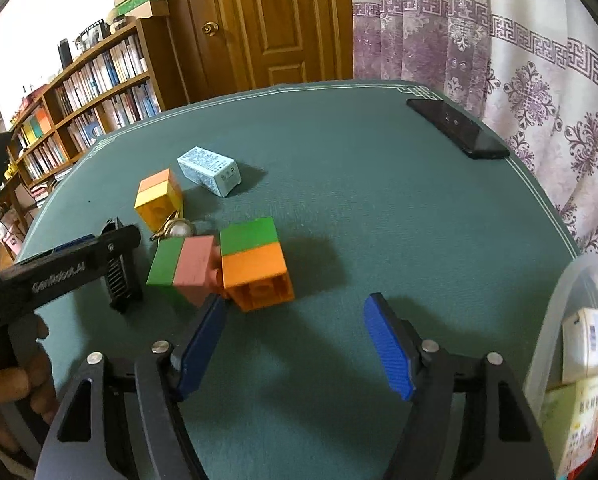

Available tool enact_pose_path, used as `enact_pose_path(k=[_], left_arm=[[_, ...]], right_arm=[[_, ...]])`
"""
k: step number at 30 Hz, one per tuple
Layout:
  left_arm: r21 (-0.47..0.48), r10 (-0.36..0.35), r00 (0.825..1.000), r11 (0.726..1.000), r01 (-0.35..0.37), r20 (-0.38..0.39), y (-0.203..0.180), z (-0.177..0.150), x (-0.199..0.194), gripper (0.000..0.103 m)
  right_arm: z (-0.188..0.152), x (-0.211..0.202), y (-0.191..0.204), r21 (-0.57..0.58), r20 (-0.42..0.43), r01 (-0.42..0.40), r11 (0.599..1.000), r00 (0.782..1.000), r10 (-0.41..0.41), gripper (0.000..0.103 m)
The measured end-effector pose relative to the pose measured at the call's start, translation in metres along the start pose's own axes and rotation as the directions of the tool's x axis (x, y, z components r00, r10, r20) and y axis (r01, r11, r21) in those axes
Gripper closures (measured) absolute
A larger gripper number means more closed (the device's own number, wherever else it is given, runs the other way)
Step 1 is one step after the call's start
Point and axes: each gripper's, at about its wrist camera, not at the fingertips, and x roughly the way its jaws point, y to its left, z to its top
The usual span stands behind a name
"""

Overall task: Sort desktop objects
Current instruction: 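Close the left tool on the black comb while the right tool closes on the green-orange brick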

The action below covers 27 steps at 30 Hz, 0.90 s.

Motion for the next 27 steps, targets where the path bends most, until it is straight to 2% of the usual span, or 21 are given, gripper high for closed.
enact_pose_path(k=[5, 13, 14, 16, 21, 23, 27], left_arm=[[0.0, -0.008, 1.0, 1.0, 0.008, 0.003, -0.002, -0.001, -0.001, 0.033], [0.001, -0.02, 1.0, 1.0, 0.02, 0.01, -0.006, -0.003, 0.0, 0.033], [-0.001, -0.026, 1.0, 1.0, 0.026, 0.011, -0.007, -0.002, 0.0, 0.035], [-0.005, -0.031, 0.999, 0.999, 0.031, 0.011, -0.007, -0.001, 0.001, 0.047], [-0.025, -0.06, 0.998, 0.998, 0.061, 0.013, -0.003, -0.001, -0.002, 0.063], [-0.024, -0.07, 0.997, 0.997, 0.071, 0.011, -0.002, -0.002, -0.002, 0.066], [-0.012, -0.081, 0.997, 0.997, 0.081, 0.003, -0.003, -0.002, -0.004, 0.069]], right_arm=[[0.007, 0.009, 0.003, -0.008, -0.001, -0.003, 1.0, 1.0, 0.003, 0.04], [0.014, 0.017, 0.008, -0.017, 0.002, -0.029, 0.999, 1.0, 0.029, 0.041], [0.014, 0.018, 0.009, -0.02, 0.003, -0.032, 0.999, 0.999, 0.032, 0.043], [0.014, 0.019, 0.009, -0.024, 0.0, -0.034, 0.999, 0.999, 0.034, 0.046], [0.013, 0.018, 0.008, -0.026, 0.003, -0.031, 0.999, 0.999, 0.032, 0.06], [0.013, 0.017, 0.009, -0.031, 0.004, -0.029, 0.999, 1.0, 0.029, 0.064], [0.011, 0.015, 0.009, -0.035, 0.004, -0.019, 0.999, 1.0, 0.02, 0.064]])
